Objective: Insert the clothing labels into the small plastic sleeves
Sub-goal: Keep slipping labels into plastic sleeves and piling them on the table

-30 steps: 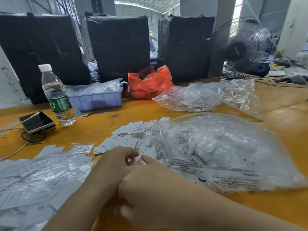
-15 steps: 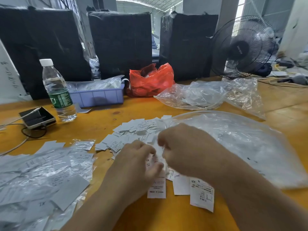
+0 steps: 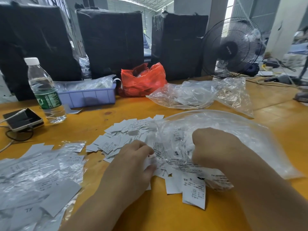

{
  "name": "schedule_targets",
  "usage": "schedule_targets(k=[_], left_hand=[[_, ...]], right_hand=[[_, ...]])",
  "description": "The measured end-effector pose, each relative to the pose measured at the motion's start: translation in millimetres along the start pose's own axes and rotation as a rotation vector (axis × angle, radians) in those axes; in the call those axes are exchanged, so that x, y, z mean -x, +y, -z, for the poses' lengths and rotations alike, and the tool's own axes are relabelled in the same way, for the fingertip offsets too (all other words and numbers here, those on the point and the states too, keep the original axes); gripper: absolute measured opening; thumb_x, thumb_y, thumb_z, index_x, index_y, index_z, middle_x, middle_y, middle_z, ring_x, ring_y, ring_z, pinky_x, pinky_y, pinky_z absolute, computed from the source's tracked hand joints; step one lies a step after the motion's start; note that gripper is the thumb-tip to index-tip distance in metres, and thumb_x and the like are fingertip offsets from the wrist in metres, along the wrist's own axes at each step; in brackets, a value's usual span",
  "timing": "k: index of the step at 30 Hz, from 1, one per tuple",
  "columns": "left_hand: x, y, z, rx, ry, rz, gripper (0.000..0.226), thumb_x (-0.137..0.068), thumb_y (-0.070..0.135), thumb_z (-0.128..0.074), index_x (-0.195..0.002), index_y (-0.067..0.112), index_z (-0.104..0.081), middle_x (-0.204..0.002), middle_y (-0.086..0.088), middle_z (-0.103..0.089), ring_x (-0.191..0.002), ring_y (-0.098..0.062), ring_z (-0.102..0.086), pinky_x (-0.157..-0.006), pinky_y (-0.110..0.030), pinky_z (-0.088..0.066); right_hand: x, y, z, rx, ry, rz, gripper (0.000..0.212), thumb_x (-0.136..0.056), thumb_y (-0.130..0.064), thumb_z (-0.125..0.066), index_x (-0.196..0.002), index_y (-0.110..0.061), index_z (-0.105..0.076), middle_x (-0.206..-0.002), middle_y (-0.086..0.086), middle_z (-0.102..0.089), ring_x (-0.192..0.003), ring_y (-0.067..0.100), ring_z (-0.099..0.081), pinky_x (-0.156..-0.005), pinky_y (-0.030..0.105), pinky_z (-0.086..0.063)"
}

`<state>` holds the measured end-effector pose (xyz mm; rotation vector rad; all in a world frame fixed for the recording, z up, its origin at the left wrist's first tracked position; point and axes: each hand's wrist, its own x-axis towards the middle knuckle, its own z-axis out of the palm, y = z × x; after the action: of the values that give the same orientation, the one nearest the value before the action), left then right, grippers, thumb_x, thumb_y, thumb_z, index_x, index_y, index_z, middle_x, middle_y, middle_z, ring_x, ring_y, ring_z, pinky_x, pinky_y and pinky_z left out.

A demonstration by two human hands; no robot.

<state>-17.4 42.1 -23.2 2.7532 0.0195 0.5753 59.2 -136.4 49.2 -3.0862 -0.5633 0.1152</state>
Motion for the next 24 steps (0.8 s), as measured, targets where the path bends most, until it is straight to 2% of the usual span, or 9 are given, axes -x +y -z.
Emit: schedule_targets(k=[3, 5, 8, 10, 13, 16, 19, 21, 24], left_hand=[[-0.2, -0.6, 1.8, -0.048, 0.061, 0.046, 0.035, -0.092, 0.054, -0.051, -0.121, 0.034, -0.054, -0.12, 0.018, -0.045, -0.113, -0.004, -0.039, -0.089, -0.018, -0.035], [1.3, -1.7, 4.8, -0.146, 0.031, 0.109, 0.04, -0.09, 0.06, -0.046, -0.121, 0.034, -0.049, -0.114, 0.014, -0.044, -0.109, -0.009, -0.042, -0.088, -0.023, -0.039], [4.5, -1.0, 10.6, -0.178, -0.057, 0.215, 0.04, -0.089, 0.061, -0.044, -0.12, 0.035, -0.044, -0.108, 0.014, -0.049, -0.101, -0.011, -0.048, -0.074, -0.026, -0.04], [5.1, 0.9, 14.1, -0.144, -0.083, 0.248, 0.034, -0.09, 0.057, -0.046, -0.115, 0.035, -0.045, -0.098, 0.016, -0.05, -0.092, -0.01, -0.05, -0.067, -0.027, -0.041], [4.9, 3.2, 18.4, -0.109, -0.095, 0.268, 0.029, -0.09, 0.051, -0.05, -0.111, 0.031, -0.05, -0.095, 0.012, -0.053, -0.091, -0.012, -0.053, -0.073, -0.03, -0.049], [2.7, 3.9, 29.0, -0.044, -0.164, 0.3, 0.04, -0.084, 0.058, -0.057, -0.114, 0.032, -0.053, -0.099, 0.014, -0.052, -0.092, -0.01, -0.054, -0.075, -0.029, -0.05], [2.0, 4.1, 45.8, 0.021, -0.374, 0.339, 0.065, -0.066, 0.067, -0.071, -0.12, 0.039, -0.05, -0.112, 0.016, -0.051, -0.099, -0.007, -0.051, -0.082, -0.03, -0.05], [4.4, 6.4, 53.0, -0.043, -0.497, 0.342, 0.081, -0.059, 0.064, -0.079, -0.128, 0.042, -0.044, -0.123, 0.018, -0.046, -0.101, -0.007, -0.048, -0.082, -0.029, -0.049], [4.4, 9.7, 53.8, -0.157, -0.542, 0.335, 0.08, -0.059, 0.058, -0.083, -0.127, 0.04, -0.046, -0.118, 0.016, -0.047, -0.097, -0.01, -0.049, -0.073, -0.028, -0.049]], right_hand=[[-3.5, -1.9, -5.5, -0.042, -0.015, -0.024, 0.018, -0.081, -0.009, -0.054, -0.068, -0.017, -0.043, -0.069, -0.002, -0.045, -0.057, 0.016, -0.042, -0.051, 0.024, -0.031], [-5.6, -4.8, -6.6, -0.09, 0.061, -0.037, 0.013, -0.079, -0.006, -0.054, -0.074, -0.018, -0.052, -0.073, -0.001, -0.052, -0.061, 0.017, -0.049, -0.053, 0.024, -0.038], [-7.8, -7.2, -8.5, -0.168, 0.232, -0.043, 0.016, -0.078, -0.006, -0.054, -0.084, -0.02, -0.061, -0.081, -0.001, -0.059, -0.071, 0.02, -0.058, -0.061, 0.03, -0.051], [-11.2, -6.1, -9.7, -0.247, 0.359, 0.005, 0.014, -0.078, -0.01, -0.057, -0.08, -0.022, -0.064, -0.083, -0.002, -0.062, -0.075, 0.02, -0.06, -0.065, 0.034, -0.054], [-16.1, -6.6, -10.6, -0.48, 0.487, 0.177, 0.011, -0.082, -0.017, -0.065, -0.074, -0.024, -0.069, -0.076, -0.007, -0.066, -0.073, 0.009, -0.061, -0.064, 0.028, -0.05], [-17.1, -11.2, -10.6, -0.84, 0.424, 0.304, 0.011, -0.081, -0.016, -0.072, -0.071, -0.02, -0.072, -0.064, -0.005, -0.067, -0.059, 0.001, -0.059, -0.056, 0.019, -0.046], [-15.9, -14.0, -8.8, -1.182, 0.236, 0.384, 0.01, -0.082, -0.011, -0.073, -0.074, -0.017, -0.073, -0.066, 0.001, -0.07, -0.057, 0.01, -0.06, -0.056, 0.024, -0.052], [-15.5, -15.3, -8.8, -1.301, 0.167, 0.431, 0.01, -0.083, -0.006, -0.071, -0.076, -0.013, -0.073, -0.067, 0.006, -0.07, -0.055, 0.015, -0.06, -0.052, 0.024, -0.051], [-13.9, -19.3, -9.7, -1.411, 0.123, 0.496, 0.005, -0.08, -0.009, -0.073, -0.076, -0.012, -0.073, -0.066, 0.011, -0.069, -0.047, 0.015, -0.053, -0.045, 0.023, -0.045]])
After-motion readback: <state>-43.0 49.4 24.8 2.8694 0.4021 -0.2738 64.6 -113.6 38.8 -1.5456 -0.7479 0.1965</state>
